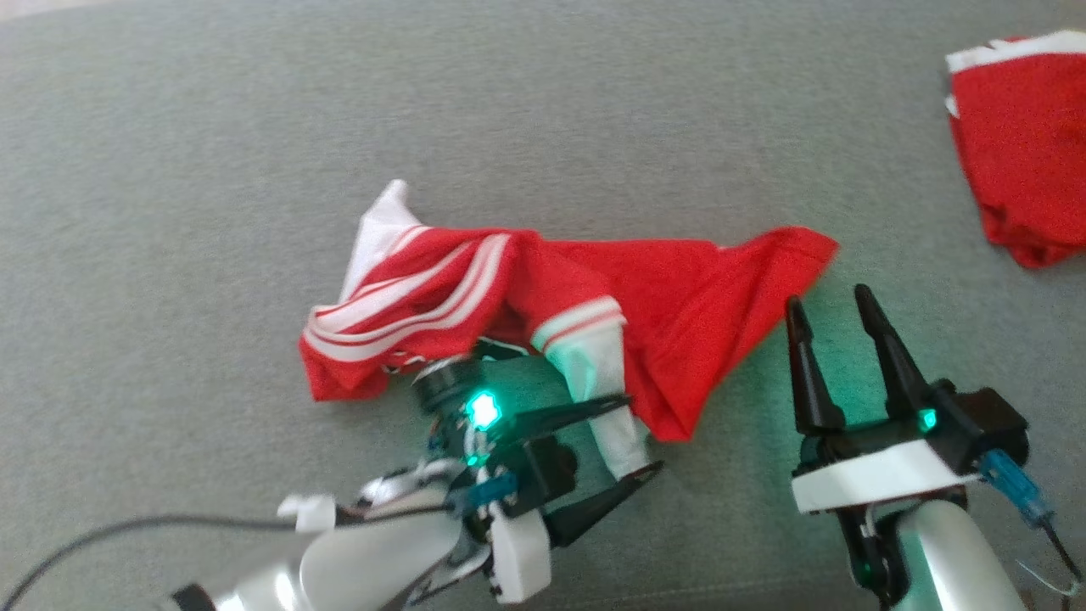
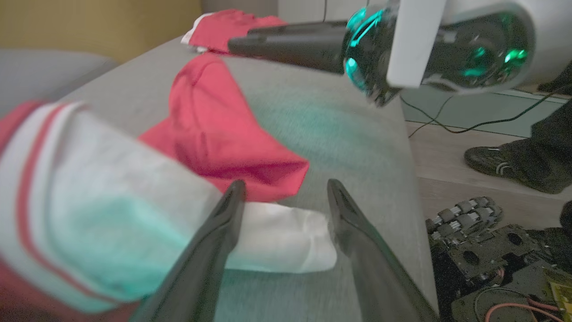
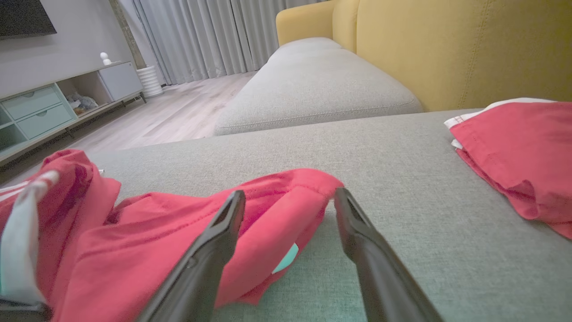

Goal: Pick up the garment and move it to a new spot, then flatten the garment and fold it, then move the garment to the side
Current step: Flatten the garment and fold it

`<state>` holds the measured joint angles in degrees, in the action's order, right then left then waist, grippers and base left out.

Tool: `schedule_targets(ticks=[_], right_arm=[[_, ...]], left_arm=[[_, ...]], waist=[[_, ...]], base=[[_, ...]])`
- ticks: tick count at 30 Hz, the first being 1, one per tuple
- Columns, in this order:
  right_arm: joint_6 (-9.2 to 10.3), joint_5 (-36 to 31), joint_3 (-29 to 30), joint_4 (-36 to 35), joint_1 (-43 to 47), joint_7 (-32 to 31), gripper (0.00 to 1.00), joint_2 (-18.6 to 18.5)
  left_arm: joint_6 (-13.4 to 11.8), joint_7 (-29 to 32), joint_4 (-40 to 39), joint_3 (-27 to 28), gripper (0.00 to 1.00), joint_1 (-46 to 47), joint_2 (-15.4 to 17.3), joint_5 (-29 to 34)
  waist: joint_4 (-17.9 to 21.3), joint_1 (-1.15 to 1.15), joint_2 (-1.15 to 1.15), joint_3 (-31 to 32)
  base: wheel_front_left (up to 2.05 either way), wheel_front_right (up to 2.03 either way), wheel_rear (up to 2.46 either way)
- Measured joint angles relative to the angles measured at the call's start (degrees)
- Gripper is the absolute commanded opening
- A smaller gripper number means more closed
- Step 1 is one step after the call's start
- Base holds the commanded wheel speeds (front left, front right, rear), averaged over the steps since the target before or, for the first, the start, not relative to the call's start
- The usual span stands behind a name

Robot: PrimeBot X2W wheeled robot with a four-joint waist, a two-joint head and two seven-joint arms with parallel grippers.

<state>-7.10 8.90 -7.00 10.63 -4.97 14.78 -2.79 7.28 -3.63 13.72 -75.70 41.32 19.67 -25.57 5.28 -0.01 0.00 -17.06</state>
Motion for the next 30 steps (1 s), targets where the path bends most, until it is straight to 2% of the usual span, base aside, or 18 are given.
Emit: schedule_targets(ticks=[4,9,11,17,24,26,27,29,30], right_arm=[[0.00,0.0,1.2,-0.5,1.7,0.0,1.00,-0.3],[0.00,0.0,2.1,-0.3,3.6,0.0,1.00,-0.4],[0.00,0.0,2.0,-0.3,3.6,0.0,1.00,-0.4],[0.00,0.0,1.7,-0.4,3.6,0.0,1.00,-0.4],[0.00,-0.1,1.0,-0.4,3.3,0.0,1.00,-0.4],[0.00,-0.1,0.9,-0.3,3.3,0.0,1.00,-0.4],[0.00,-0.1,0.8,-0.3,3.3,0.0,1.00,-0.4],[0.00,-0.1,0.6,-0.3,3.3,0.0,1.00,-0.4],[0.00,-0.1,0.6,-0.3,3.3,0.0,1.00,-0.4]], left_arm=[[-4.3,-3.5,4.8,0.3,1.00,-3.6,-0.9,-0.1],[-9.5,-5.1,4.8,3.0,1.00,-7.5,-1.2,-2.3],[-10.6,-5.0,4.4,3.4,1.00,-9.0,-1.0,-2.9],[-10.1,-2.8,2.1,3.1,1.00,-10.1,-2.3,-3.2],[-6.5,2.6,2.3,3.0,1.00,-10.9,-4.5,-9.5],[-6.2,3.1,2.3,2.9,1.00,-11.2,-4.9,-10.1],[-6.1,3.5,2.5,3.0,0.95,-11.2,-4.9,-10.4],[-5.8,4.1,2.8,3.0,0.00,-11.2,-5.0,-10.7],[-5.8,4.0,2.8,3.0,0.00,-11.2,-5.0,-10.8]], waist=[[-1.9,0.01,0.00,0.6],[-3.2,0.00,0.00,1.6],[-3.6,0.01,0.00,1.9],[-4.2,0.01,0.00,1.7],[-3.2,0.01,0.00,0.7],[-2.7,0.01,0.00,0.4],[-2.5,0.01,0.00,0.3],[-2.2,0.02,0.00,0.3],[-2.1,0.02,0.00,0.4]], base=[[0.00,0.00,0.00],[0.00,0.00,0.00],[0.00,0.00,0.00],[0.00,0.00,0.00],[0.00,0.00,0.00],[0.00,0.00,0.00],[0.00,0.00,0.00],[0.00,0.00,0.00],[0.00,0.00,0.00]])
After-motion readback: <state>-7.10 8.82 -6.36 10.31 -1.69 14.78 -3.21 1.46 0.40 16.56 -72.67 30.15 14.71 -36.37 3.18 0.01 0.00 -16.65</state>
